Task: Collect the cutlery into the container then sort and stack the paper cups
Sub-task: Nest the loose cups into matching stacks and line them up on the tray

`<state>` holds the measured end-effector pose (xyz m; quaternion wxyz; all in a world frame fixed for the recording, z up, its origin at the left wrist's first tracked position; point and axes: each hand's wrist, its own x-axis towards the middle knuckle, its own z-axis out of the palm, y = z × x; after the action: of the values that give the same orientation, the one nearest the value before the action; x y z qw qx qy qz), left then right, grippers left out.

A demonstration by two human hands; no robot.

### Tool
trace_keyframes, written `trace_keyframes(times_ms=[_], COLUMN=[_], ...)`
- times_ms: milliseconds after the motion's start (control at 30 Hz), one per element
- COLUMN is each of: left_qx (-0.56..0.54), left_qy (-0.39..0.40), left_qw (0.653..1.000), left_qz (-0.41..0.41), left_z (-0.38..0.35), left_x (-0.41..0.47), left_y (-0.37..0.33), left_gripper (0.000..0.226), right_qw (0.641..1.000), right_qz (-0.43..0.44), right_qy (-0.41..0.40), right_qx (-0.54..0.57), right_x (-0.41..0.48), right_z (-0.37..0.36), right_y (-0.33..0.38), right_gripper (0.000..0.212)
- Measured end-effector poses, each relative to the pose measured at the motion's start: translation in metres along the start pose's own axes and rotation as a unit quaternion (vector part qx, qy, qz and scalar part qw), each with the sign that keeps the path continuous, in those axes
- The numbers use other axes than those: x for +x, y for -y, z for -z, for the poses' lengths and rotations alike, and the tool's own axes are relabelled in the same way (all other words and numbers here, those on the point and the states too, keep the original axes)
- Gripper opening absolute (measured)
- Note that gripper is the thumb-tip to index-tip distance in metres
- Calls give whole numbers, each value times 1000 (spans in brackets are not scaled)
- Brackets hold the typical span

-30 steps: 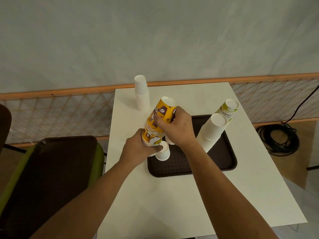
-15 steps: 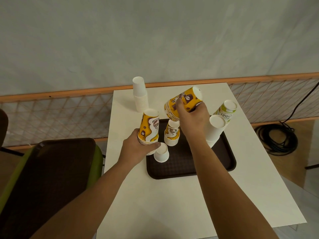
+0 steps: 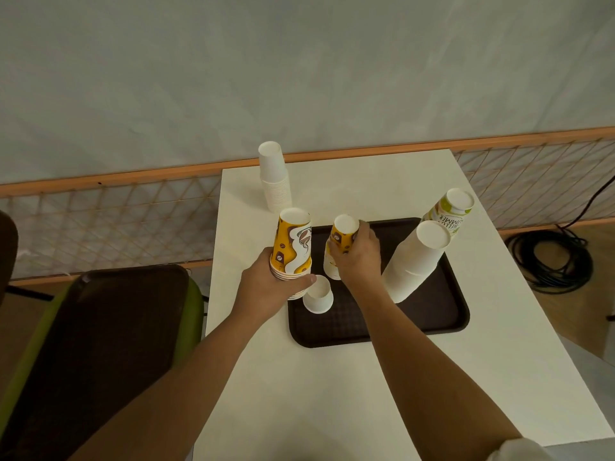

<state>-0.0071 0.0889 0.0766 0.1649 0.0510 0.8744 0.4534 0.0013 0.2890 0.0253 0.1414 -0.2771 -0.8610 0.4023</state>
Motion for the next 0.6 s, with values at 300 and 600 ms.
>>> trace_keyframes(times_ms=[300,600], left_qx=[-5,-13], left_qy=[-3,-8], left_qw=[1000,1000], left_qz=[-2,-12], left_z=[-7,-13], left_x=[2,-6], left_y=[-2,-9], left_gripper=[80,73], right_qw=[998,991], right_qz=[-44,47], right_qy=[27,-42], right_qx=[41,117], right_x=[-6,-60], right_z=[-6,33], right_y=[-17,19], right_gripper=[84,58])
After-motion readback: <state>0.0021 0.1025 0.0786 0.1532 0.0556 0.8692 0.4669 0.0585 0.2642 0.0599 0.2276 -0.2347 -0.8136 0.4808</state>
